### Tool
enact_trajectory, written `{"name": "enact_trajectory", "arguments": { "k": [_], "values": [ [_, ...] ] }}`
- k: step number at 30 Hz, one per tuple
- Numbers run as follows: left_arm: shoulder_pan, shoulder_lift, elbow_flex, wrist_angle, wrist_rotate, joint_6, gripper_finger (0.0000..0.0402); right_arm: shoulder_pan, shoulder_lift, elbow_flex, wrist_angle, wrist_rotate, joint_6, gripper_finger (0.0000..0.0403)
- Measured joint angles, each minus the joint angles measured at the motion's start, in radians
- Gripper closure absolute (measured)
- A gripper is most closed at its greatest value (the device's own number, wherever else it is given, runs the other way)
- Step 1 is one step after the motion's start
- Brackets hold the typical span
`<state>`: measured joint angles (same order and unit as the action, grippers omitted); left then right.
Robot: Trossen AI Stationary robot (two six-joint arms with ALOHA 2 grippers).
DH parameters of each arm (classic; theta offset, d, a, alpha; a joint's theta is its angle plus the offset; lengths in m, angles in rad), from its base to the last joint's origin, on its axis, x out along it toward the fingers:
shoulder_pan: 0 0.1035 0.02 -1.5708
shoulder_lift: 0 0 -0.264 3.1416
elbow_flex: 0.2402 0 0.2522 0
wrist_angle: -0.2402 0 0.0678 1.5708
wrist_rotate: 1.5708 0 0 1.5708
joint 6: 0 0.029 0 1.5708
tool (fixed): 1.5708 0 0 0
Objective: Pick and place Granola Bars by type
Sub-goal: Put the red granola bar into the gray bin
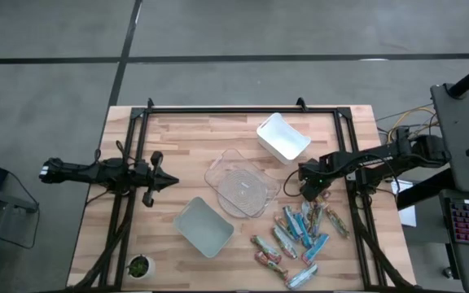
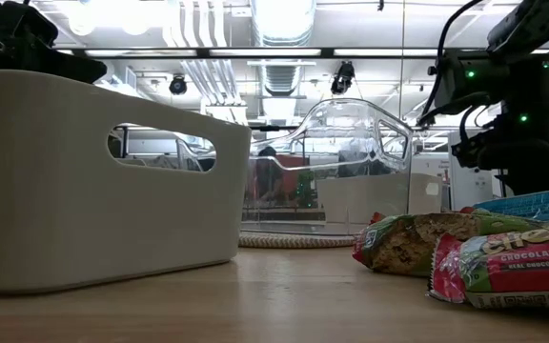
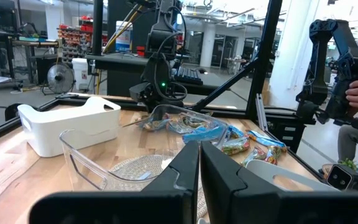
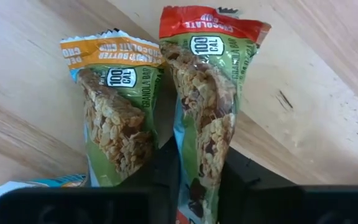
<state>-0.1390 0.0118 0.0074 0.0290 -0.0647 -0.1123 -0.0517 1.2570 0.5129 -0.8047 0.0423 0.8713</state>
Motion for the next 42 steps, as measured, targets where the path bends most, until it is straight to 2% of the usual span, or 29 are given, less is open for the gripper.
{"name": "enact_trajectory", "arguments": {
  "k": [5,18,42],
  "values": [
    [0.000,0.000,0.000,0.000,0.000,0.000,0.0401,0.000,0.000,0.000,0.001,0.003,-0.001,0.0359],
    [0.000,0.000,0.000,0.000,0.000,0.000,0.0401,-0.002,-0.018,0.034,-0.007,0.013,-0.012,0.0360],
    [0.000,0.000,0.000,0.000,0.000,0.000,0.0401,-0.001,-0.225,0.190,-0.056,0.006,-0.019,0.0360]
  ]
}}
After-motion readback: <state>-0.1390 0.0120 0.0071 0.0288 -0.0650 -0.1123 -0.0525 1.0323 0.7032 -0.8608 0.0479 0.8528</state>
